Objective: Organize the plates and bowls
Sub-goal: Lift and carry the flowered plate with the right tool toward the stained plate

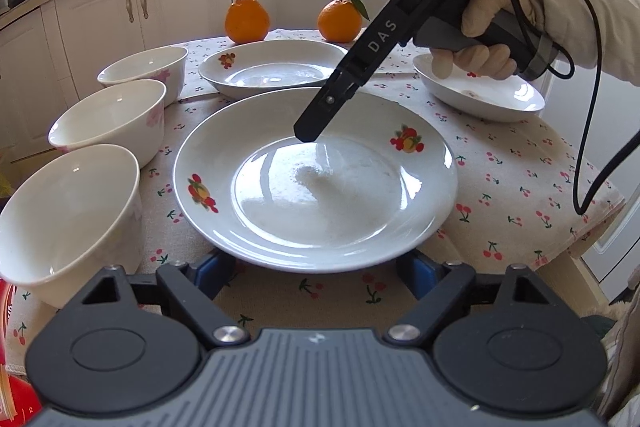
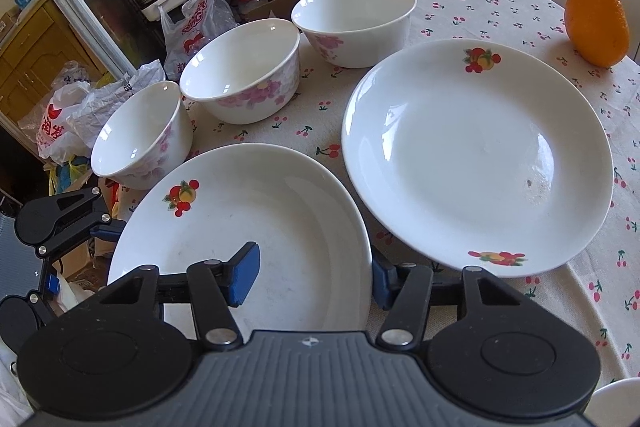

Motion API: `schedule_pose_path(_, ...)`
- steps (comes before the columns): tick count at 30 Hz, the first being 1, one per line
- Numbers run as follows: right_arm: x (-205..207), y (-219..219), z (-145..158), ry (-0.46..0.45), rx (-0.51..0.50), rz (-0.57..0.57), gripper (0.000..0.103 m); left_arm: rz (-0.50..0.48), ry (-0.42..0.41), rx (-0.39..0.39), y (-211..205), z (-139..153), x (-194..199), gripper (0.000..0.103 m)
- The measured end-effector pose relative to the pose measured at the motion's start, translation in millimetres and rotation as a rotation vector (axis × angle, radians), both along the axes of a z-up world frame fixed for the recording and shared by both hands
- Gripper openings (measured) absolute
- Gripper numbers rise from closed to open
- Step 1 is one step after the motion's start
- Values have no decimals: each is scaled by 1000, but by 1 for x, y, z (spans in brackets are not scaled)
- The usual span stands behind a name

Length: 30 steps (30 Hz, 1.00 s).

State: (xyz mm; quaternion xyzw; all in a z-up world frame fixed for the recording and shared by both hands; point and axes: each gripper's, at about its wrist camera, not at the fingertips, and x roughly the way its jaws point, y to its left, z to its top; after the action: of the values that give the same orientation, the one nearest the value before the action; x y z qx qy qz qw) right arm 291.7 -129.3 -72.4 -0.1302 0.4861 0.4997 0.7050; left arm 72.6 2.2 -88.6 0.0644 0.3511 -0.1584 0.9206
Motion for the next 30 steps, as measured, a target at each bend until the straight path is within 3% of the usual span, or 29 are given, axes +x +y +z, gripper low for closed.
schedule_pose_path(14, -11, -17, 15, -33, 14, -27, 63, -59, 10, 16, -5, 11, 4, 87)
schedule_pose_path(30, -10, -71, 39, -94, 26, -155, 63, -207, -11, 32, -33, 41, 32, 87)
